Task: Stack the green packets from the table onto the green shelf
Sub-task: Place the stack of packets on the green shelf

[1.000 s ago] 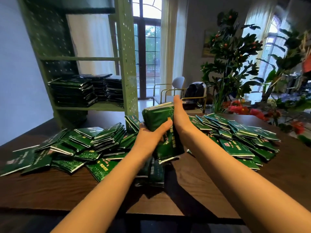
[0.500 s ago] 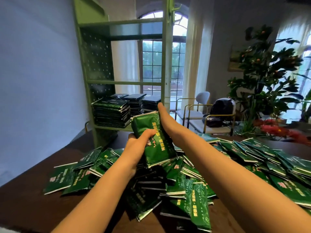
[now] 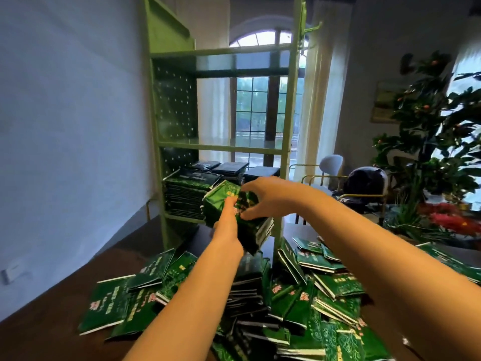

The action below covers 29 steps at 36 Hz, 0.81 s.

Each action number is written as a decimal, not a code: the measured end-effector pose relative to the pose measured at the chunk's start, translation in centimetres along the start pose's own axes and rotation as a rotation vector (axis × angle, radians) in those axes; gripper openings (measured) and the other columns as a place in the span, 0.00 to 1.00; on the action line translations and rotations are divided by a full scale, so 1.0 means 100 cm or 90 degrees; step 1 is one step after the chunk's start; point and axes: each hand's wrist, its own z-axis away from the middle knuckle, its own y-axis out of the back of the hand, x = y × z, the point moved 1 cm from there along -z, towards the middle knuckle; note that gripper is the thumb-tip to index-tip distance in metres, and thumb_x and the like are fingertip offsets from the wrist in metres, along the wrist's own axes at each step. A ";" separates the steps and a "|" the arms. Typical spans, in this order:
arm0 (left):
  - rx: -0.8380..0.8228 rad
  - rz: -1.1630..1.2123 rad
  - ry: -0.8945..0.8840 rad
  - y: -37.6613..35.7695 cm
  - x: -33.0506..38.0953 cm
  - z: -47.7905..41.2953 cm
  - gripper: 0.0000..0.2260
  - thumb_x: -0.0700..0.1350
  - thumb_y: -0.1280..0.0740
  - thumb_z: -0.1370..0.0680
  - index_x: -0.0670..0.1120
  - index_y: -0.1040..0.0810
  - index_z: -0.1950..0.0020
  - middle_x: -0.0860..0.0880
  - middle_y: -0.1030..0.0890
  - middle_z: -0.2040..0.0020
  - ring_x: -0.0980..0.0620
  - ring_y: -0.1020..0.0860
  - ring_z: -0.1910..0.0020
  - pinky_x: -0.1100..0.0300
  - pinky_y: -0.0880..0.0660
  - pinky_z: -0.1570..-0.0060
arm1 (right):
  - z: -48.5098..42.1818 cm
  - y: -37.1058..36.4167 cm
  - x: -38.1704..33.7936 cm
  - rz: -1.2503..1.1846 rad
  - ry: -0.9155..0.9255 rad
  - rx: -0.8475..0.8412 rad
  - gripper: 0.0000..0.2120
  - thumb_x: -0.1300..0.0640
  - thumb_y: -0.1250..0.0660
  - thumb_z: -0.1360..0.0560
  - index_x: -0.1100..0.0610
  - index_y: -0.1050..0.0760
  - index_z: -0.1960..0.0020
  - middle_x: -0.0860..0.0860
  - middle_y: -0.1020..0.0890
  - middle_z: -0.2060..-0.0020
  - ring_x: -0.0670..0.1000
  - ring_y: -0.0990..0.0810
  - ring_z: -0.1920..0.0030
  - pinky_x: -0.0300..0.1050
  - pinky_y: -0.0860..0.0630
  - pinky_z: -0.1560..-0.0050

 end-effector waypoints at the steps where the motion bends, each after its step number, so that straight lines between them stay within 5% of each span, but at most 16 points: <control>1: 0.009 0.016 0.013 -0.003 0.003 -0.004 0.55 0.64 0.21 0.57 0.50 0.26 0.31 0.42 0.20 0.40 0.37 0.17 0.50 0.40 0.21 0.54 | -0.003 0.001 -0.002 0.028 0.004 -0.014 0.29 0.46 0.33 0.24 0.57 0.35 0.28 0.55 0.27 0.34 0.55 0.26 0.40 0.46 0.29 0.44; 3: -0.002 0.035 0.024 -0.013 0.014 0.028 0.39 0.63 0.24 0.41 0.47 0.24 0.35 0.40 0.19 0.43 0.39 0.17 0.53 0.45 0.20 0.57 | -0.008 0.001 -0.005 0.083 0.016 -0.022 0.23 0.46 0.32 0.26 0.58 0.29 0.36 0.55 0.22 0.43 0.53 0.25 0.52 0.45 0.28 0.54; 6: -0.047 0.047 -0.003 -0.019 0.021 0.052 0.20 0.59 0.35 0.23 0.42 0.21 0.47 0.40 0.18 0.53 0.42 0.19 0.58 0.48 0.23 0.59 | -0.016 0.001 -0.007 0.108 0.018 -0.004 0.22 0.45 0.30 0.28 0.56 0.28 0.40 0.52 0.21 0.49 0.52 0.25 0.54 0.48 0.23 0.52; 14: -0.082 0.060 0.036 -0.025 0.027 0.040 0.15 0.55 0.36 0.22 0.44 0.21 0.55 0.45 0.19 0.71 0.48 0.21 0.71 0.56 0.26 0.69 | -0.030 -0.001 -0.002 0.182 0.002 0.009 0.20 0.49 0.30 0.28 0.53 0.28 0.40 0.50 0.21 0.51 0.53 0.24 0.51 0.49 0.25 0.52; 16: -0.078 0.048 0.054 -0.027 0.030 0.041 0.16 0.57 0.36 0.21 0.43 0.21 0.50 0.44 0.19 0.65 0.47 0.21 0.65 0.53 0.26 0.63 | -0.033 -0.002 0.000 0.182 -0.005 0.004 0.19 0.50 0.30 0.28 0.54 0.28 0.39 0.51 0.21 0.51 0.53 0.24 0.51 0.49 0.24 0.50; 18: -0.067 -0.013 0.077 -0.027 0.034 0.043 0.24 0.61 0.37 0.22 0.43 0.23 0.38 0.42 0.19 0.48 0.43 0.22 0.48 0.46 0.28 0.48 | -0.036 -0.001 0.003 0.199 -0.013 0.013 0.18 0.51 0.30 0.28 0.55 0.27 0.41 0.52 0.22 0.52 0.54 0.25 0.51 0.48 0.25 0.53; 21: -0.027 -0.114 0.096 -0.023 0.038 0.039 0.33 0.65 0.39 0.23 0.45 0.33 0.25 0.41 0.34 0.25 0.37 0.37 0.27 0.35 0.45 0.31 | -0.038 0.001 0.007 0.228 -0.021 0.020 0.18 0.51 0.30 0.28 0.56 0.25 0.42 0.52 0.23 0.54 0.54 0.26 0.53 0.46 0.28 0.58; 23: -0.016 -0.118 0.097 -0.019 0.039 0.035 0.35 0.66 0.38 0.24 0.46 0.36 0.24 0.41 0.37 0.24 0.36 0.39 0.26 0.34 0.42 0.33 | -0.040 0.000 0.009 0.233 -0.017 0.014 0.19 0.51 0.30 0.28 0.55 0.26 0.39 0.52 0.22 0.52 0.54 0.24 0.51 0.46 0.29 0.59; 29: -0.092 -0.164 0.119 0.000 0.033 0.024 0.33 0.68 0.36 0.27 0.47 0.27 0.31 0.42 0.24 0.35 0.39 0.26 0.41 0.43 0.30 0.48 | -0.050 -0.008 0.008 0.219 -0.027 -0.021 0.18 0.57 0.34 0.25 0.56 0.27 0.37 0.54 0.22 0.49 0.55 0.24 0.50 0.49 0.22 0.54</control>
